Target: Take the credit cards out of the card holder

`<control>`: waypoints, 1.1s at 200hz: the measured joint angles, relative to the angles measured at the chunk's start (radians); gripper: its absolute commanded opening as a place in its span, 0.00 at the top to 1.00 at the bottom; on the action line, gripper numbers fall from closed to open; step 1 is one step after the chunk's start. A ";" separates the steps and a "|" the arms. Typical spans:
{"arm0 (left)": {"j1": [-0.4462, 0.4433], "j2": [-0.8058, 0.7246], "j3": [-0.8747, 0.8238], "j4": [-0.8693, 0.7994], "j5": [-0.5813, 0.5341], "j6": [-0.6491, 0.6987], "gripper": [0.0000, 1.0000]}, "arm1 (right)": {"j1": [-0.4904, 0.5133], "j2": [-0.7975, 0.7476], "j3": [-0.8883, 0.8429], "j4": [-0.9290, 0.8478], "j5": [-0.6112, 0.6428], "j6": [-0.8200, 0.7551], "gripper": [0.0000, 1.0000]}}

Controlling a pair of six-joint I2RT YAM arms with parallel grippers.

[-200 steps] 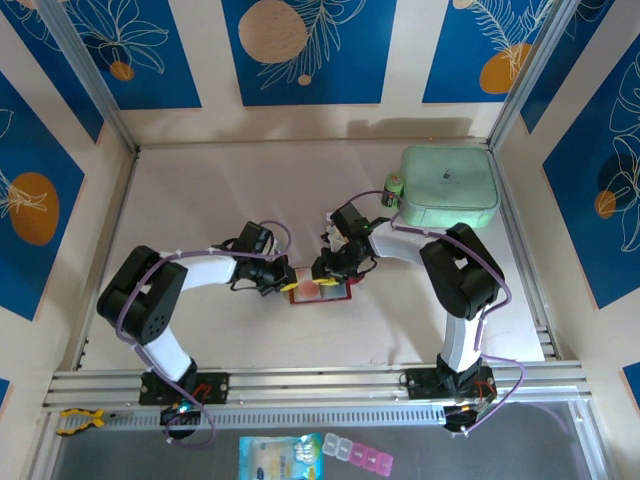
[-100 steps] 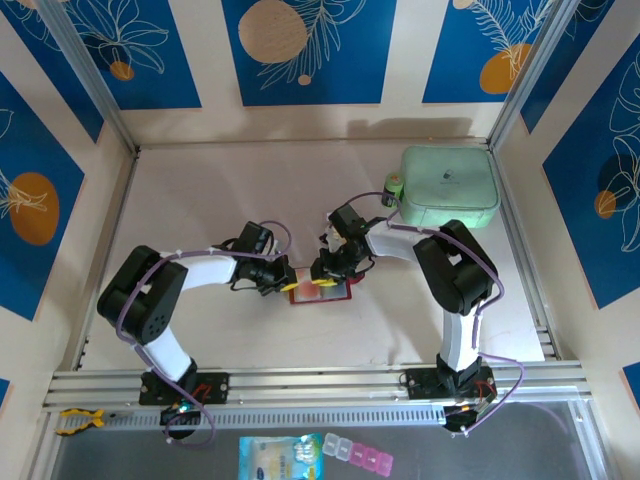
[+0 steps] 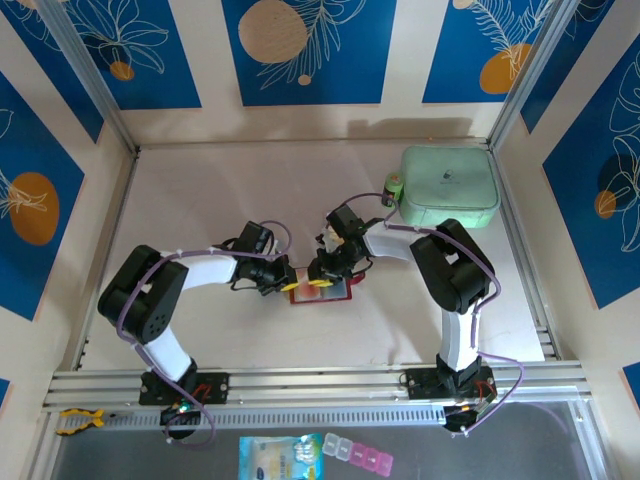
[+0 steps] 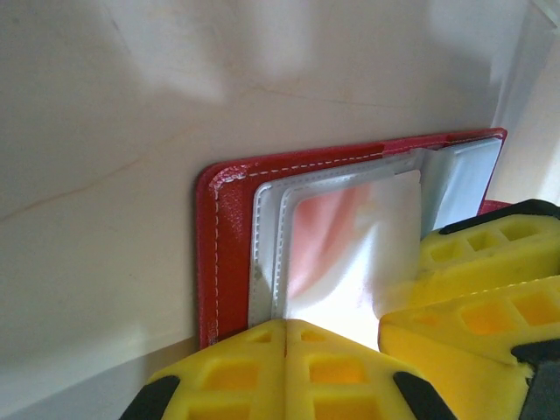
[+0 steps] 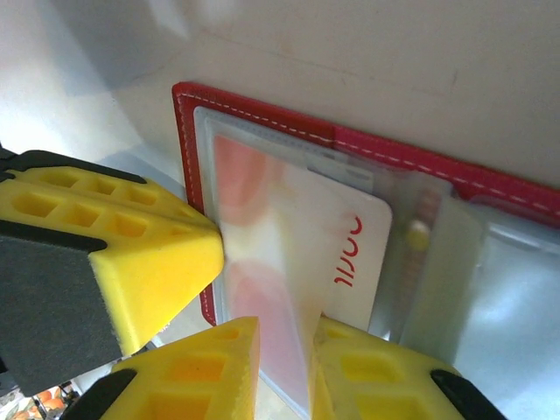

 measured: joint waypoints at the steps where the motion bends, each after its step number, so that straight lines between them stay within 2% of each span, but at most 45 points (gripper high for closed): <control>1: 0.000 0.000 0.000 0.000 0.000 0.000 1.00 | 0.000 0.000 0.000 -0.001 0.001 0.000 0.78; 49: 0.000 0.000 0.000 0.000 0.000 0.000 1.00 | 0.000 0.000 0.020 -0.053 0.055 -0.016 0.78; 121: 0.000 0.000 0.003 -0.003 0.000 0.003 1.00 | 0.000 -0.006 0.032 -0.083 0.066 -0.022 0.78; 220: -0.005 0.000 0.050 -0.082 -0.018 0.042 1.00 | -0.012 -0.061 0.032 -0.124 0.105 -0.030 0.77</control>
